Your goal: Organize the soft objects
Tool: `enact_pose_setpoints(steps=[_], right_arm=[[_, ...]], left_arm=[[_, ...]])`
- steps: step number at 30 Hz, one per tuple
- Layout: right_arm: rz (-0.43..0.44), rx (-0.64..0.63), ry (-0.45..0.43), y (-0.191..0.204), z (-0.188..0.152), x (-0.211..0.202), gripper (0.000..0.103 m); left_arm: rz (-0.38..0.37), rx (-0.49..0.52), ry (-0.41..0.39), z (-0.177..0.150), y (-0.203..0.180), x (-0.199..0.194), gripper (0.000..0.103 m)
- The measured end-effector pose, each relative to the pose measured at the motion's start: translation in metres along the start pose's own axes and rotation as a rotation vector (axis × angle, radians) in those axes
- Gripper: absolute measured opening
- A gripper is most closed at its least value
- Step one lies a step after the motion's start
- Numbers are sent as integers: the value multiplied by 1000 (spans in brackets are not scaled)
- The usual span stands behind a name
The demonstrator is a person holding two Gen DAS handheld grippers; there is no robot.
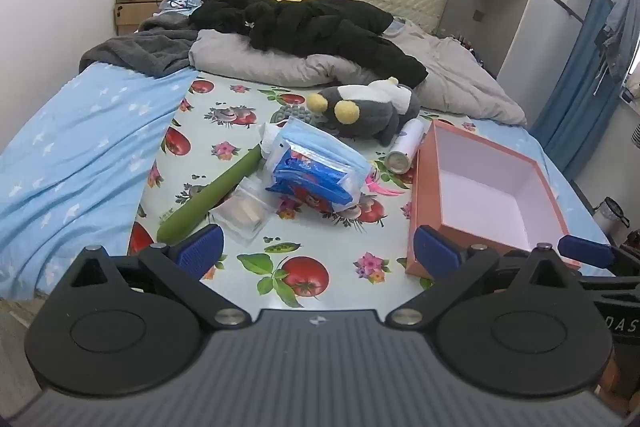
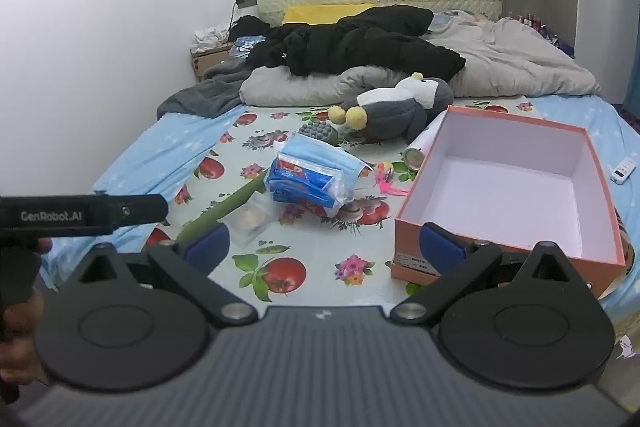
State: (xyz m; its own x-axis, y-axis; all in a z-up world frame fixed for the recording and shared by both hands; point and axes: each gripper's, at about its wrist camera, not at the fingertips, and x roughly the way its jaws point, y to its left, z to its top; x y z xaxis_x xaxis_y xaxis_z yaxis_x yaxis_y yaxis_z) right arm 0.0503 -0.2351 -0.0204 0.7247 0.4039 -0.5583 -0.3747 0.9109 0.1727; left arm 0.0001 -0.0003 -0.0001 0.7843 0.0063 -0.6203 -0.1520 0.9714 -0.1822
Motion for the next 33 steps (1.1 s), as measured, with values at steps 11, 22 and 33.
enact_pose_setpoints(steps=[11, 22, 33], right_arm=[[-7, -13, 25, 1, 2, -1, 103], [-16, -3, 32, 3, -1, 3, 103], [-21, -11, 34, 0, -1, 1, 103]], left_arm=[[2, 4, 1, 0, 0, 0, 103], [4, 4, 7, 4, -2, 0, 103], [6, 18, 1, -3, -3, 0, 103]])
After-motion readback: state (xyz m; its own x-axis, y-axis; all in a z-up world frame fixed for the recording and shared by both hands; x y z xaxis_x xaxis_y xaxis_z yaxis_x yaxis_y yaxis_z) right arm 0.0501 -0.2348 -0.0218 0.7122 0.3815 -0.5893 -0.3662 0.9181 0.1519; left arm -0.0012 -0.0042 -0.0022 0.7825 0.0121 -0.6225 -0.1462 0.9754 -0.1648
